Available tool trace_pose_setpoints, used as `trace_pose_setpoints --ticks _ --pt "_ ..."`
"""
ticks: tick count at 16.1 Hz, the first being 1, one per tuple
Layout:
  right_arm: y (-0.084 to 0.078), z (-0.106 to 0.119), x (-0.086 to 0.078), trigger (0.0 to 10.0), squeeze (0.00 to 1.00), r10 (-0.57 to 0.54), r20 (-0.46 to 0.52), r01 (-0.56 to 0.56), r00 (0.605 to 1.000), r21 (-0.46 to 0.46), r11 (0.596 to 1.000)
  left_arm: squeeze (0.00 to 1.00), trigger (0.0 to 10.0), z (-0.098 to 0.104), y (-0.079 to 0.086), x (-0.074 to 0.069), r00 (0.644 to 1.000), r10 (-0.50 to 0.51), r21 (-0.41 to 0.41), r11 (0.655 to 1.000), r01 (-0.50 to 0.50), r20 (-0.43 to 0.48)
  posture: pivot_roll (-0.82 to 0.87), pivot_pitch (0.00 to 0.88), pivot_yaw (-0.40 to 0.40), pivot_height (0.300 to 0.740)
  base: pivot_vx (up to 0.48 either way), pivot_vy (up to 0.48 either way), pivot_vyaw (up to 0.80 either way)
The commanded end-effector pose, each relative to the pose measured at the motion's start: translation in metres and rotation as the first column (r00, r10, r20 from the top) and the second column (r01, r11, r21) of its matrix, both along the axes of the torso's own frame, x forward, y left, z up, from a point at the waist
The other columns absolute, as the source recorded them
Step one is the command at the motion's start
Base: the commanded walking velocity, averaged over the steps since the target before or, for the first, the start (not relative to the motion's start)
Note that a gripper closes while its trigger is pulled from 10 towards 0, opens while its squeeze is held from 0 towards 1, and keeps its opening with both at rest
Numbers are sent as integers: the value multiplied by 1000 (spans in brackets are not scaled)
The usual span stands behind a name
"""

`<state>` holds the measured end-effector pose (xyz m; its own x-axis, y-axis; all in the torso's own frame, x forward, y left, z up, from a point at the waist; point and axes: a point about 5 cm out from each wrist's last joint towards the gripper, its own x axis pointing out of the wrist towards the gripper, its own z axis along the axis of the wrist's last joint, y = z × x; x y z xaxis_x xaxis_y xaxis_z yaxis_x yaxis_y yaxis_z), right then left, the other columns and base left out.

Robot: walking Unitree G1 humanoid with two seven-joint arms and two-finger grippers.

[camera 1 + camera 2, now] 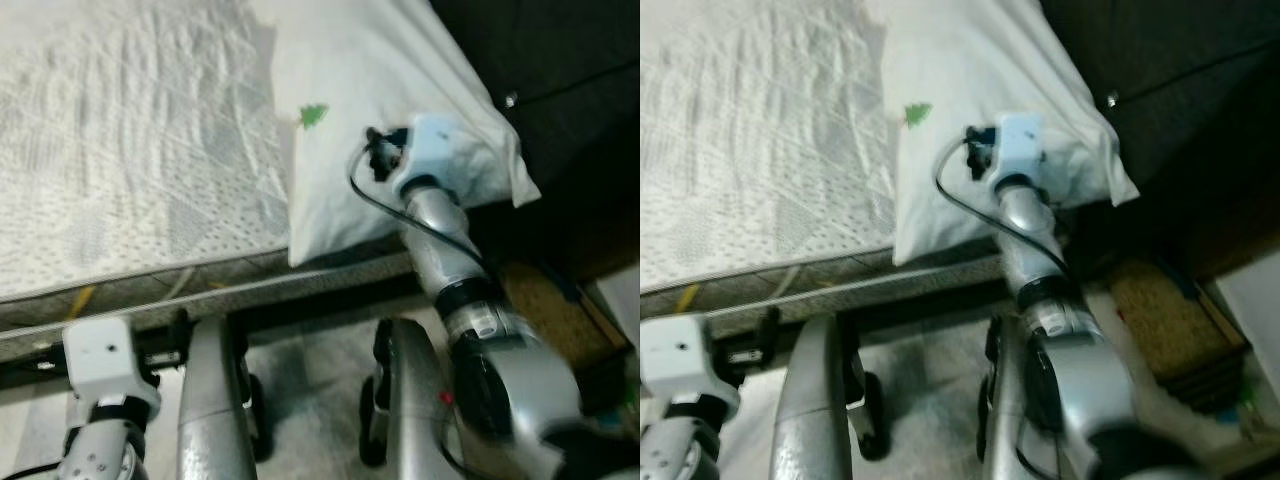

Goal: Clean up the room

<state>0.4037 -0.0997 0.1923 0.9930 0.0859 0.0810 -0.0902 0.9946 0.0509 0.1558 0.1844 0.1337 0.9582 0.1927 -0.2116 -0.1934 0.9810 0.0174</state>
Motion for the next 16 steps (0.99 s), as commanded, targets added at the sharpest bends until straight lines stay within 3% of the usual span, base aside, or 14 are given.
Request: trace_pose_setpoints --ticks 1,4,5,6,7,9,11,13,16 --pt "-2 -30 -1 10000 1000 -61 -219 72 974 41 997 0 10000 0 0 -4 1000 6 5 1000 -6 -22 158 353 -35 557 0 0 0" --pt "12 -47 -7 10000 1000 -22 -319 48 948 72 996 0 10000 -4 0 -5 999 18 1 1000 -18 -40 145 348 -61 557 0 0 0" --pt "17 -40 -5 10000 1000 14 -269 12 963 95 995 0 10000 -5 0 -3 999 28 -2 1000 -28 -38 141 337 -69 557 0 0 0" --pt "19 -19 0 10000 1000 49 -134 -41 990 57 998 0 10000 -5 -2 1 999 32 -10 999 -32 -24 129 318 -77 557 0 0 0" --pt "17 -8 2 10000 1000 55 -71 -52 996 40 998 0 10000 -6 -3 6 999 32 -14 999 -32 -16 123 313 -76 557 0 0 0" --pt "6 18 3 10000 1000 83 101 -82 991 -13 997 0 10000 -6 -5 22 999 26 -22 999 -26 24 92 240 -73 557 0 0 0" --pt "-9 24 -3 10000 1000 100 202 -94 974 -40 995 0 10000 -4 -5 38 997 28 -23 999 -26 66 76 193 -65 557 0 0 0" --pt "-29 0 -27 10000 1000 112 221 -99 969 -72 993 0 10000 -3 -2 53 994 28 -20 999 -26 109 57 125 -60 557 0 0 0" --pt "-40 -52 -72 10000 1000 140 113 -127 984 -110 986 0 10000 -6 -3 64 990 23 -13 1000 -21 141 37 40 -44 557 0 0 0"
